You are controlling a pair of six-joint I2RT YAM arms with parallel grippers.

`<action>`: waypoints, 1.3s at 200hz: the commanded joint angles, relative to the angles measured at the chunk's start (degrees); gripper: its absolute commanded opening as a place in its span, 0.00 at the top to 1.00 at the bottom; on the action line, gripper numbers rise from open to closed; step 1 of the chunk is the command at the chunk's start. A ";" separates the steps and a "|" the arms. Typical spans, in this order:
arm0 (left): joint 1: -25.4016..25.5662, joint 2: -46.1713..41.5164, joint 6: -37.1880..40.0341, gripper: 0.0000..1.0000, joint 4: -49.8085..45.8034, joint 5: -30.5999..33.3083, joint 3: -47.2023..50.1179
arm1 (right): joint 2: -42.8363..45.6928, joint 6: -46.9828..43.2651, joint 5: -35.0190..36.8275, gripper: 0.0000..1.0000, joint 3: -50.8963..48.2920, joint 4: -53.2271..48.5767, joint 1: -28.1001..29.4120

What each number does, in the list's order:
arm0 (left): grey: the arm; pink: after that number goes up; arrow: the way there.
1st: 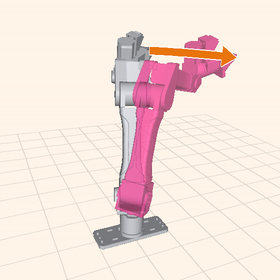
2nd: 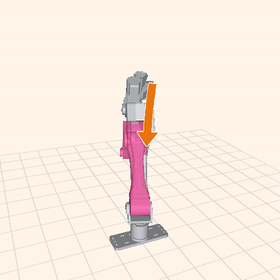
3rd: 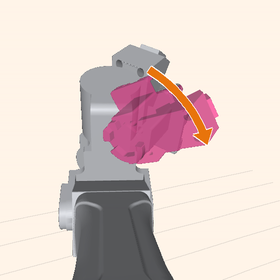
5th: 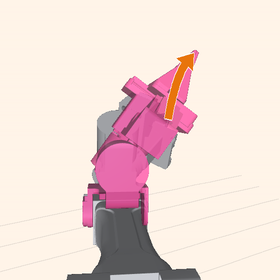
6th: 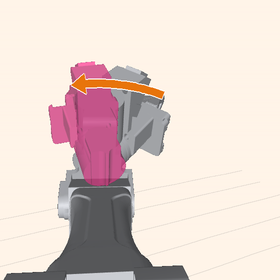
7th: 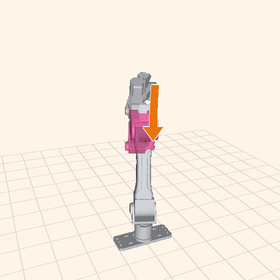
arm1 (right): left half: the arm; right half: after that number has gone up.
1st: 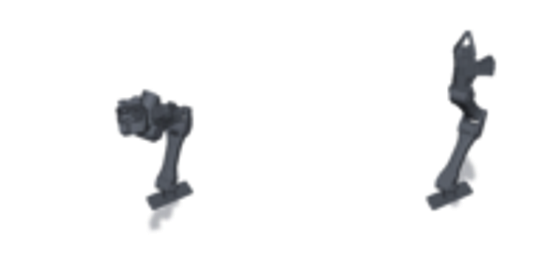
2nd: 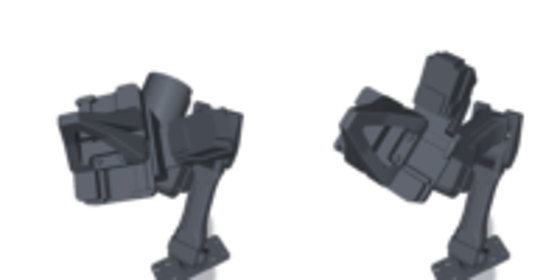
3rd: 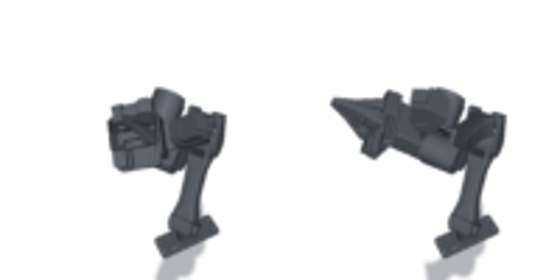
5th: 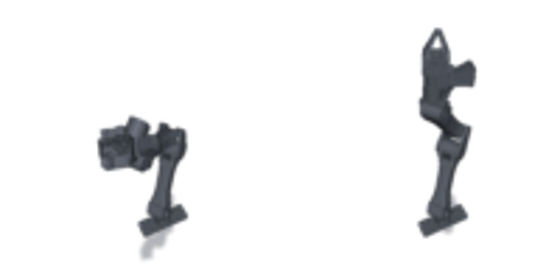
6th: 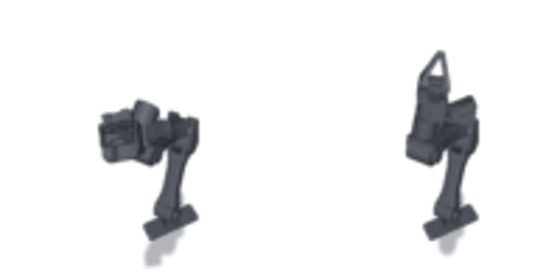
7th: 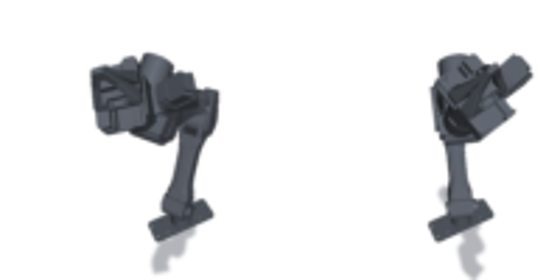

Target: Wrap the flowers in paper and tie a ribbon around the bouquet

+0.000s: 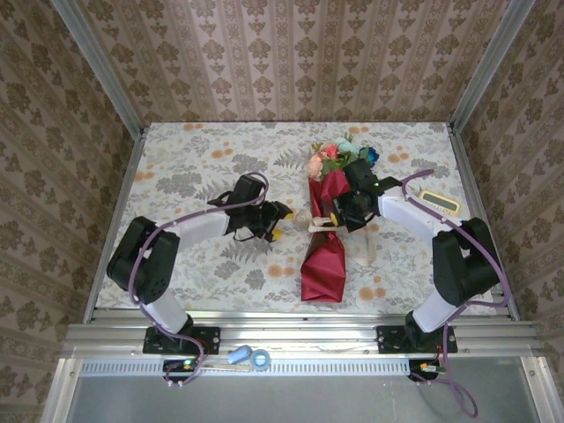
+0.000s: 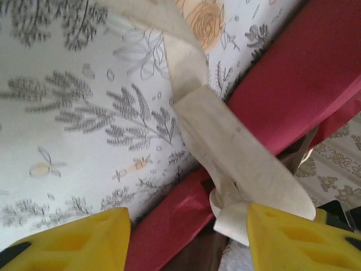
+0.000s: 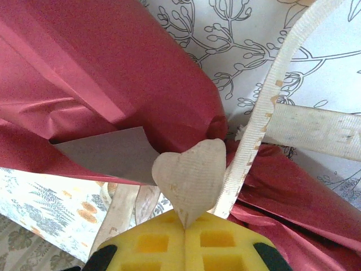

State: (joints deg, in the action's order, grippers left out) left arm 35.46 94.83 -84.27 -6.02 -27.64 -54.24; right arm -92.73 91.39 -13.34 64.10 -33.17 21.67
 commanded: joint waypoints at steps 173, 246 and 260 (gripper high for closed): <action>6.97 7.26 -7.26 0.38 -6.56 -2.68 -16.43 | 2.99 3.52 -0.70 1.00 -3.89 4.30 0.49; 7.05 6.30 -14.80 0.37 0.22 -3.06 -10.69 | 2.78 2.98 -1.16 1.00 -3.62 4.87 0.34; 7.03 8.93 -15.94 0.37 2.83 -3.76 -12.38 | 2.98 2.89 -1.33 1.00 -3.87 4.87 0.31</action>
State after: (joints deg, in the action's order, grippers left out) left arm 42.68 101.12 -95.53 -9.26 -30.41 -65.98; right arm -91.31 93.47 -14.06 60.73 -28.38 22.13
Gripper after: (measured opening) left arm 0.631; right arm 0.053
